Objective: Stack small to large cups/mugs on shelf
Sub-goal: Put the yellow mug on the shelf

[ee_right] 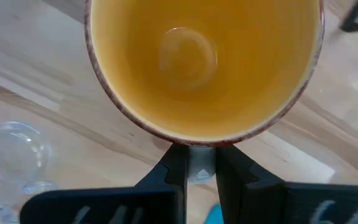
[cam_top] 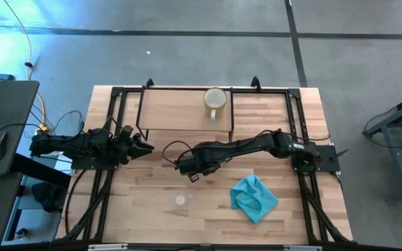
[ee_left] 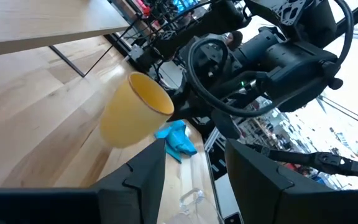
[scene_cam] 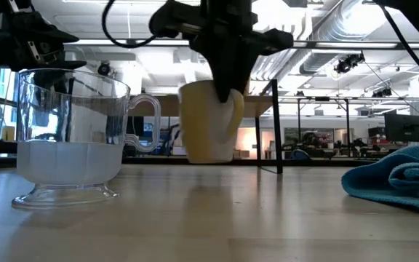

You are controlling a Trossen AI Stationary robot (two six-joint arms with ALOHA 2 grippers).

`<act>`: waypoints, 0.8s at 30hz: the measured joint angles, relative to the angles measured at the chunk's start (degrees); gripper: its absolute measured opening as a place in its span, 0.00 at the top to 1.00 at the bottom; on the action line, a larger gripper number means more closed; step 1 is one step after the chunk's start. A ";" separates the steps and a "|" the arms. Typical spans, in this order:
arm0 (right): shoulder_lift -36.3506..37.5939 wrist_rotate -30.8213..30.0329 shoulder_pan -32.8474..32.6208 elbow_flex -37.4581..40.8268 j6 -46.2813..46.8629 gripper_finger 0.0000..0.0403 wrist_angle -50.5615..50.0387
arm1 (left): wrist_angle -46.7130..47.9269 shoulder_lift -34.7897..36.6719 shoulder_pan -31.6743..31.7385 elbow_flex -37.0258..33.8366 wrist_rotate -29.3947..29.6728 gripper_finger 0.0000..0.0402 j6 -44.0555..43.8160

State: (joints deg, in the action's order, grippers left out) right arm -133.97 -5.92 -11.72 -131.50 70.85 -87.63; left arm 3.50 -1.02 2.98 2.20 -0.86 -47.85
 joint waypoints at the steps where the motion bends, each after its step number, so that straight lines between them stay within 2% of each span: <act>1: 0.00 0.18 0.01 0.00 0.53 0.94 -0.53 | 0.00 0.00 -0.01 -0.02 0.00 0.62 0.09; 18: 0.00 1.64 0.20 0.00 13.09 0.94 1.94 | 0.00 0.00 0.00 -0.02 0.39 0.62 2.94; 24: -0.31 1.03 0.53 0.00 14.86 0.94 9.20 | 0.00 0.00 -0.02 -0.02 0.26 0.62 3.97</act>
State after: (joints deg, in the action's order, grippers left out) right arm -134.28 -4.88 -11.19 -131.50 85.70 -78.42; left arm 3.51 -1.02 2.96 2.18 -0.60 -43.88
